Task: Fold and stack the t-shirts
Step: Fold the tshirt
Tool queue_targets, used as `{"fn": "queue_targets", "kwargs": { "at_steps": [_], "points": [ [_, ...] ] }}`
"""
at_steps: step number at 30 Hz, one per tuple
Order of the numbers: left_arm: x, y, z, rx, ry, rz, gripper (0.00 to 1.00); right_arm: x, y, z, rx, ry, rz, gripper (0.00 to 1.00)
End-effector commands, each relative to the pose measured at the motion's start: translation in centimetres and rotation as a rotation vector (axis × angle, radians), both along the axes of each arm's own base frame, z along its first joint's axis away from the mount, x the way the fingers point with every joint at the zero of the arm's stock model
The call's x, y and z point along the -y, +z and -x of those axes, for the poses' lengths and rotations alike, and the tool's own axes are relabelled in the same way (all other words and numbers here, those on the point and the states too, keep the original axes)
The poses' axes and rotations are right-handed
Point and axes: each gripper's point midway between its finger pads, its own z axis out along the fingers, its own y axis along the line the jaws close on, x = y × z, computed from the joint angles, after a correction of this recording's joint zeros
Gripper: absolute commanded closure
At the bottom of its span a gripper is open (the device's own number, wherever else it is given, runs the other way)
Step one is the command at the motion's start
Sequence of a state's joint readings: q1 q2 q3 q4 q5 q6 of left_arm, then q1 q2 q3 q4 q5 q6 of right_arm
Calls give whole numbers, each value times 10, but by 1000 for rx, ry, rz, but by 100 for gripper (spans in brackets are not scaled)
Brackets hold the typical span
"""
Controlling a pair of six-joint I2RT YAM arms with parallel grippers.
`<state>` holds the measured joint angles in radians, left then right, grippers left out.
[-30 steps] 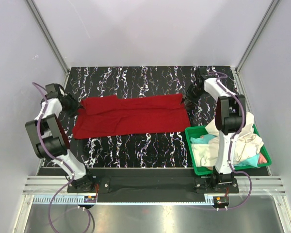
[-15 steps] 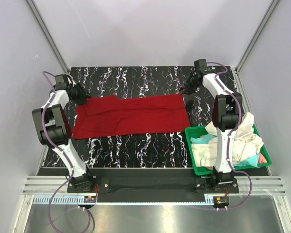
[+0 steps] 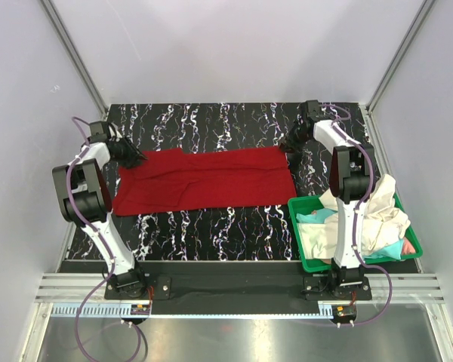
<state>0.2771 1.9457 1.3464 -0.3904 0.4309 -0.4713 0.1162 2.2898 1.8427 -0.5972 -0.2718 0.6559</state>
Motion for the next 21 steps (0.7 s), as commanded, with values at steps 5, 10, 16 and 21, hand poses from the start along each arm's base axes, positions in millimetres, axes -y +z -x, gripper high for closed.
{"fn": "queue_targets", "kwargs": {
  "at_steps": [5,10,16,21],
  "points": [
    [-5,-12,13,-42,6,-32,68,-10,12,3,18,47,-35,71],
    [-19,-16,14,-91,31,-98,70,-2,-2,6,-44,2,10,72],
    [-29,8,22,-71,43,-192,67,1,9,17,-43,21,51,73],
    [-26,51,24,44,118,-208,59,-33,55,3,98,147,71,64]
  ]
}}
